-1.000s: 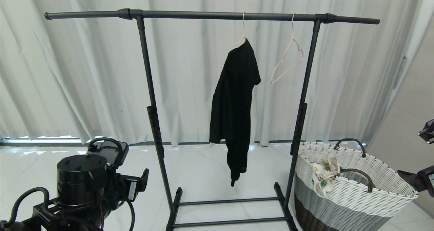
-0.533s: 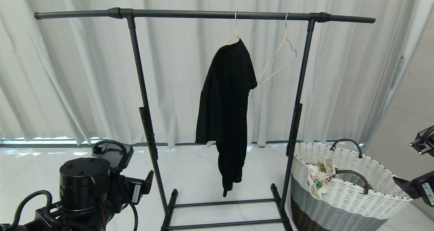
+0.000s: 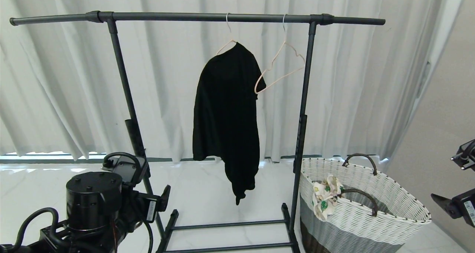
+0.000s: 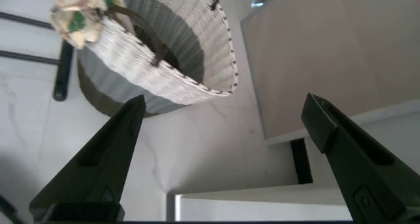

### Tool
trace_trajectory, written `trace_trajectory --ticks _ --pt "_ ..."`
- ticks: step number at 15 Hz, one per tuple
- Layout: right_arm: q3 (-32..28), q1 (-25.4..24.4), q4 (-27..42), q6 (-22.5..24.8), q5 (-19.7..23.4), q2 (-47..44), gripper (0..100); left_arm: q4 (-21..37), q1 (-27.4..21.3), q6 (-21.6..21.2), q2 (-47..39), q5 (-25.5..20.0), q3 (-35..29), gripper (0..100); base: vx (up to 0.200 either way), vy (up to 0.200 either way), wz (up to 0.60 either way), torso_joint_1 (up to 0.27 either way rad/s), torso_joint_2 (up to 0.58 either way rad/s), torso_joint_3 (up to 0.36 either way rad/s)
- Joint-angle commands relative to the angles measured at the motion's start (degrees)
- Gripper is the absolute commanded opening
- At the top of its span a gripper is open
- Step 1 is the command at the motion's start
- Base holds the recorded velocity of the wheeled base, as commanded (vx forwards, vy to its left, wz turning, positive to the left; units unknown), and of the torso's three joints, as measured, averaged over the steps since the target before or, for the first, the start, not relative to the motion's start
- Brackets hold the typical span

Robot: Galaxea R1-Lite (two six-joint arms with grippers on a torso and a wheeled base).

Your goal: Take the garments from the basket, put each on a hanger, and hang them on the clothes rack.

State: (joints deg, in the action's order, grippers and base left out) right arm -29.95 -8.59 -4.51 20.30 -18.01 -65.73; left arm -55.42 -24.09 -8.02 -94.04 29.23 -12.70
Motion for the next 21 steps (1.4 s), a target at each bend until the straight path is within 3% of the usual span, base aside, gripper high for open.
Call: trace_trajectory --ticks 1,9,14,16,17,21 --pt "0.2 0.0 0.0 0.0 1.0 -0.4 100 0.0 0.1 0.0 0.0 0.0 -0.2 100 0.2 0.0 0.0 0.002 0.0 0.012" --pt "0.2 0.2 -0.1 -0.3 8.2 -3.9 100 0.0 0.0 -0.2 -0.2 0.0 -1.8 100 0.2 0.0 0.0 0.001 0.0 0.004" --pt "2.3 0.0 -8.0 0.1 9.7 -12.2 100 -0.1 -0.3 -0.1 -0.4 0.0 -1.9 100 0.2 0.0 0.0 0.001 0.0 0.002" --pt "2.7 -0.1 -8.6 3.1 12.6 -14.5 100 -1.4 -0.3 -0.1 -0.4 0.0 -1.5 100 0.0 0.0 0.0 0.0 0.0 0.0" --pt "2.8 0.0 -8.6 7.2 14.8 -16.8 100 -2.1 -0.3 -0.1 -0.5 -0.1 -1.4 100 0.0 0.0 0.0 0.0 0.0 0.0" --pt "2.8 -0.4 -11.0 16.4 17.4 -26.1 100 -2.1 -2.7 0.2 -0.6 -1.0 0.7 100 0.0 0.0 0.0 0.0 0.0 0.0"
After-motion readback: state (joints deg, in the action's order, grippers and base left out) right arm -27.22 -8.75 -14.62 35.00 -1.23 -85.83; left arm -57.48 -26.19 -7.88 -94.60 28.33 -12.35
